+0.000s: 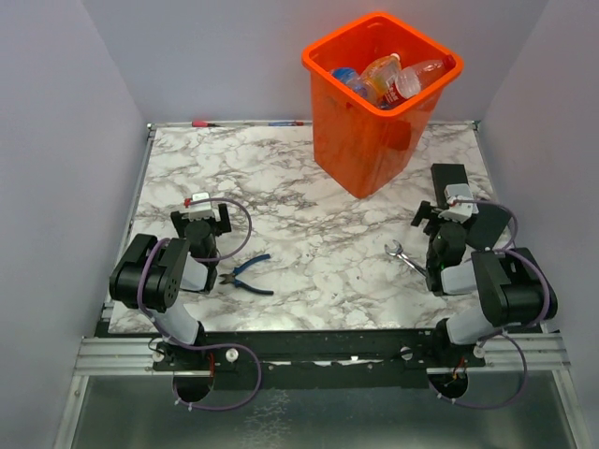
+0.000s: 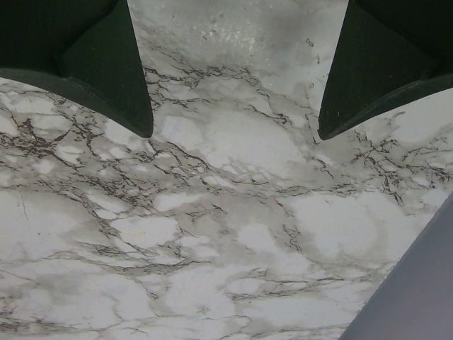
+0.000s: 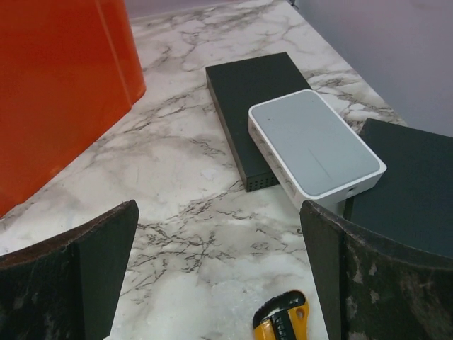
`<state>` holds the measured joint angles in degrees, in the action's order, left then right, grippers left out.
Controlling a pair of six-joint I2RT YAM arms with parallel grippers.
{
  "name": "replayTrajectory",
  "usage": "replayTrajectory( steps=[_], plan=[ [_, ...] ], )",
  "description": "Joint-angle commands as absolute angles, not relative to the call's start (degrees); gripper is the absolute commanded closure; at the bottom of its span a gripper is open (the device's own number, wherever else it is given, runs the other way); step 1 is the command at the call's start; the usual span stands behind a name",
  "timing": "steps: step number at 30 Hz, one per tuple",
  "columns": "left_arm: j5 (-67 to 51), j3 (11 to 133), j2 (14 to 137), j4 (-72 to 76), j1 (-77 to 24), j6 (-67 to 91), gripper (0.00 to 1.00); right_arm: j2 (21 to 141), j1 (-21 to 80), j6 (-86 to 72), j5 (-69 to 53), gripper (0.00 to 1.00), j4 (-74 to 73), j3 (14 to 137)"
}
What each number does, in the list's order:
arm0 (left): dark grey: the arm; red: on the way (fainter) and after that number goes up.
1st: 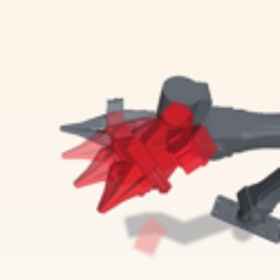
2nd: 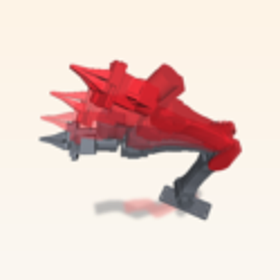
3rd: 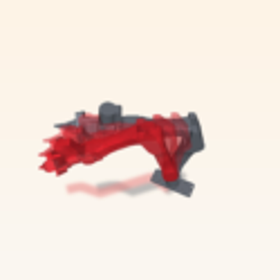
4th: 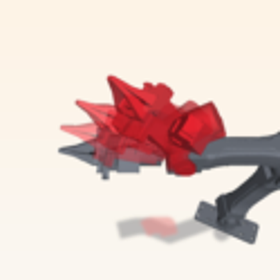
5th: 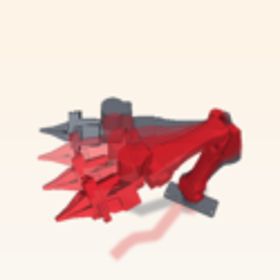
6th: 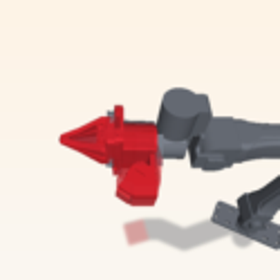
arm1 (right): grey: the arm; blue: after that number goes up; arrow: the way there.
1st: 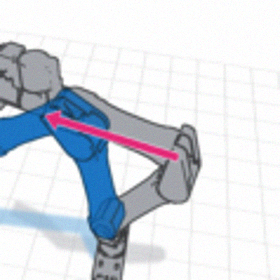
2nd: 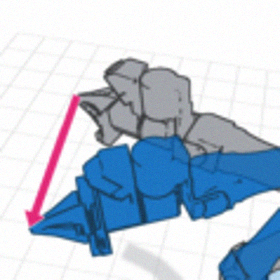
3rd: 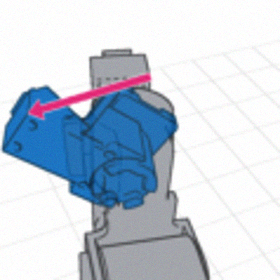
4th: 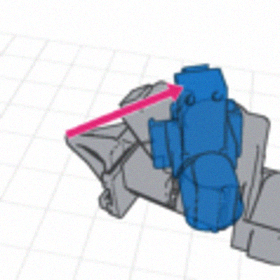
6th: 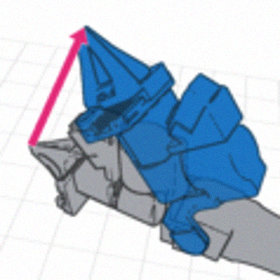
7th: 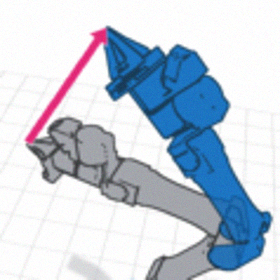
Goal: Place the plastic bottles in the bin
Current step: Reset both arms
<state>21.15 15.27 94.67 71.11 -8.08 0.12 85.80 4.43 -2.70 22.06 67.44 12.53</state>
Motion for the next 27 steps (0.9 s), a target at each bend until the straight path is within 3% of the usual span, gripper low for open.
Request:
replayTrajectory(
  steps=[1,2,6,8,27],
  plan=[
    [22.4,15.6,95.0,73.4,-7.4,2.6,0.01,88.9,2.0,-1.5,16.0,0.00,83.3,8.9],
    [22.4,15.5,95.0,73.4,-7.4,2.6,0.01,87.3,1.9,-2.9,15.9,0.00,76.4,10.0],
    [22.6,15.5,94.8,73.3,-7.4,2.8,0.01,87.9,1.7,-2.6,15.9,0.00,71.8,13.0],
    [22.6,15.4,94.7,73.4,-7.4,2.7,0.01,89.8,1.7,-1.6,16.1,0.00,77.4,12.3],
    [22.6,15.6,94.9,73.3,-7.5,2.5,0.01,89.0,1.7,-2.1,15.5,0.00,74.9,12.7]
  ],
)
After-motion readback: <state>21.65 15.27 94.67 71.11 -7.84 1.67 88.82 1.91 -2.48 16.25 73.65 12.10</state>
